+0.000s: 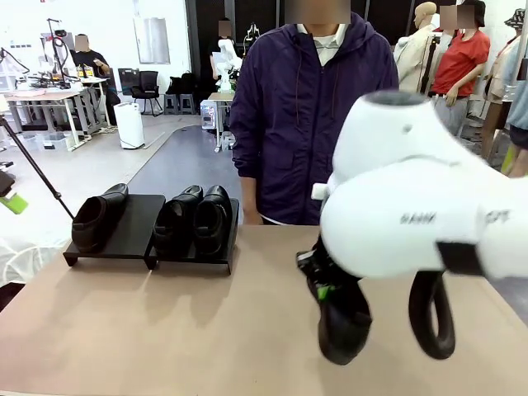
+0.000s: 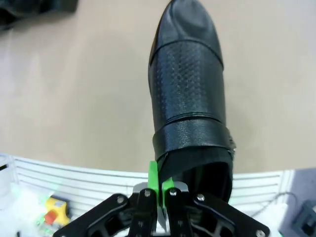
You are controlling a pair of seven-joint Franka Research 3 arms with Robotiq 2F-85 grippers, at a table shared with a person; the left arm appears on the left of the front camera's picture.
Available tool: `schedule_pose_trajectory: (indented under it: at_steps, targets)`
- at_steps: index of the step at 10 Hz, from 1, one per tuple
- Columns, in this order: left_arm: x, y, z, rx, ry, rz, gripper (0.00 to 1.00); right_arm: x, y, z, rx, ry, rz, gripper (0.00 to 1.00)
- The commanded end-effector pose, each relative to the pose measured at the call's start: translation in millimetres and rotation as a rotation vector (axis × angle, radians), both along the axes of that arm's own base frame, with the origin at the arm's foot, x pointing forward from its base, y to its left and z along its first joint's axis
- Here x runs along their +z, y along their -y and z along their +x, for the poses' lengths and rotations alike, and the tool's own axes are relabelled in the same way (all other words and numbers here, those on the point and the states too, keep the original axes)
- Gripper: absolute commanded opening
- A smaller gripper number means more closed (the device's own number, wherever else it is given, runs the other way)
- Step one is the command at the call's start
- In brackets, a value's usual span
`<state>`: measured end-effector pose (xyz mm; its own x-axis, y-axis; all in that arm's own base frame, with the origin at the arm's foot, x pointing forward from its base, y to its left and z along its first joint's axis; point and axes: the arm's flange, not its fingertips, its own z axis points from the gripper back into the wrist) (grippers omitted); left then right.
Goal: Organize the shoes by placing them on the stand.
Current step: Pick up one Shoe and place it in the middle of the table.
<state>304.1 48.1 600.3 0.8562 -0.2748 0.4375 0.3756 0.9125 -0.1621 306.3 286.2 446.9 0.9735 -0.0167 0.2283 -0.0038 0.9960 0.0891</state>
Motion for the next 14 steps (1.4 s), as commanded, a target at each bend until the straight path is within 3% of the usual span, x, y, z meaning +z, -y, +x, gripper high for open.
schedule_pose_trajectory:
  at_steps: [1,3,8,9,10,11,12,14]
  targets:
    - [0.9,-1.9,-0.8,0.007,-0.01,0.006,1.0,-25.9,-36.6,43.4,0.029,-0.041,0.002,0.0]
    - [0.9,-1.9,-0.8,0.007,-0.01,0.006,1.0,-50.0,-57.4,65.4,0.023,-0.081,0.029,0.0]
    - [0.9,-1.9,-0.8,0.007,-0.01,0.006,1.0,-77.3,-77.0,76.0,0.056,-0.136,0.044,0.0]
    - [0.9,-1.9,-0.8,0.007,-0.01,0.006,1.0,-79.3,-77.2,76.6,0.059,-0.148,0.047,0.35]
    - [0.9,-1.9,-0.8,0.007,-0.01,0.006,1.0,-78.9,-77.3,76.6,0.067,-0.155,0.046,0.94]
    - [0.9,-1.9,-0.8,0.007,-0.01,0.006,1.0,-78.2,-77.2,76.3,0.076,-0.164,0.045,1.0]
    - [0.9,-1.9,-0.8,0.007,-0.01,0.006,1.0,-76.5,-77.6,74.7,0.112,-0.182,0.069,1.0]
    - [0.9,-1.9,-0.8,0.007,-0.01,0.006,1.0,-51.7,-65.0,70.5,0.129,-0.141,0.109,1.0]
